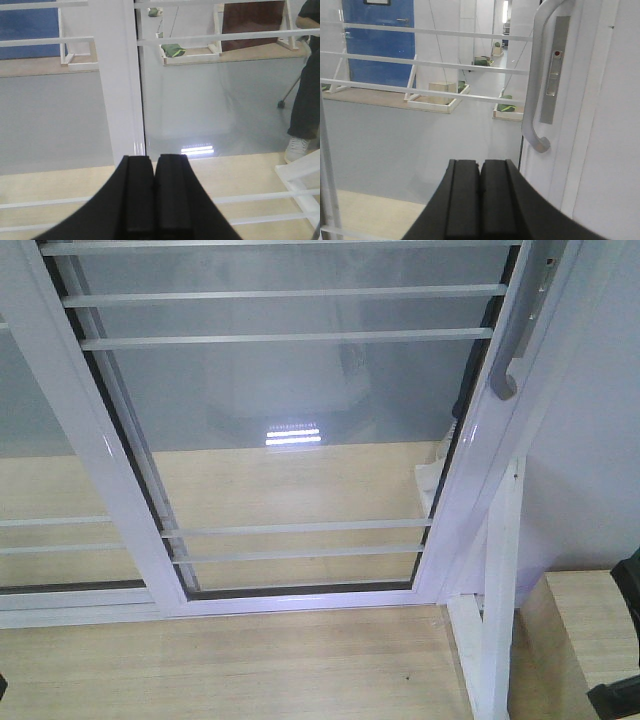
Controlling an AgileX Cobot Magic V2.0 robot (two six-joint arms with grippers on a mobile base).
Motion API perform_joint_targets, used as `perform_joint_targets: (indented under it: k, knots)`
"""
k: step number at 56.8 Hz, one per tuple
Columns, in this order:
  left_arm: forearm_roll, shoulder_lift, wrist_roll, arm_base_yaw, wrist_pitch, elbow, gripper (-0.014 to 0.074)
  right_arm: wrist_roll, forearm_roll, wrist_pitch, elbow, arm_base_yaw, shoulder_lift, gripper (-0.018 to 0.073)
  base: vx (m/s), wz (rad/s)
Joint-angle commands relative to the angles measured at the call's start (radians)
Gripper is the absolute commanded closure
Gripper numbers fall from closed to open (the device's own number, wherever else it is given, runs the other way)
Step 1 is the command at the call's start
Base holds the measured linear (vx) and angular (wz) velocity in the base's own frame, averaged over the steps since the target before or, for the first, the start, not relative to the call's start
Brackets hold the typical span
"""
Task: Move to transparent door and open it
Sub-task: 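Stop the base in front of the door near its silver bar handle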
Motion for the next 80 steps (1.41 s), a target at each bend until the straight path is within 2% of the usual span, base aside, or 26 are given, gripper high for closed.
perform_joint_targets:
  k: [1, 45, 51, 58, 69, 80]
  knots:
    - [-0.004, -0.004, -0.006, -0.006, -0.074, 0.009, 0.0594, -0.009, 0.000, -0.080, 0.002, 0.004, 0.015, 0.0561, 0.00, 0.01]
    - [-0.003, -0.004, -0.006, -0.006, -0.088, 0.009, 0.0594, -0.009, 0.000, -0.064, 0.002, 0.004, 0.015, 0.0561, 0.00, 0.00]
    - [-0.011, -0.004, -0.023, -0.006, -0.174, 0.009, 0.0594, -0.009, 0.000, -0.069, 0.002, 0.004, 0.015, 0.0561, 0.00, 0.00]
    - [-0.058, -0.004, -0.073, -0.006, -0.306, 0.009, 0.0594, -0.009, 0.000, -0.089, 0.001, 0.004, 0.015, 0.0561, 0.00, 0.00]
    - [-0.051, -0.004, -0.041, -0.006, -0.511, 0.006, 0.0594, -0.009, 0.002, -0.145, 0.001, 0.004, 0.015, 0.0561, 0.00, 0.00]
    - [-0.058, 0.018, -0.122, -0.006, -0.500, -0.013, 0.0594, -0.009, 0.025, -0.177, -0.029, 0.004, 0.037, 0.0561, 0.00, 0.00]
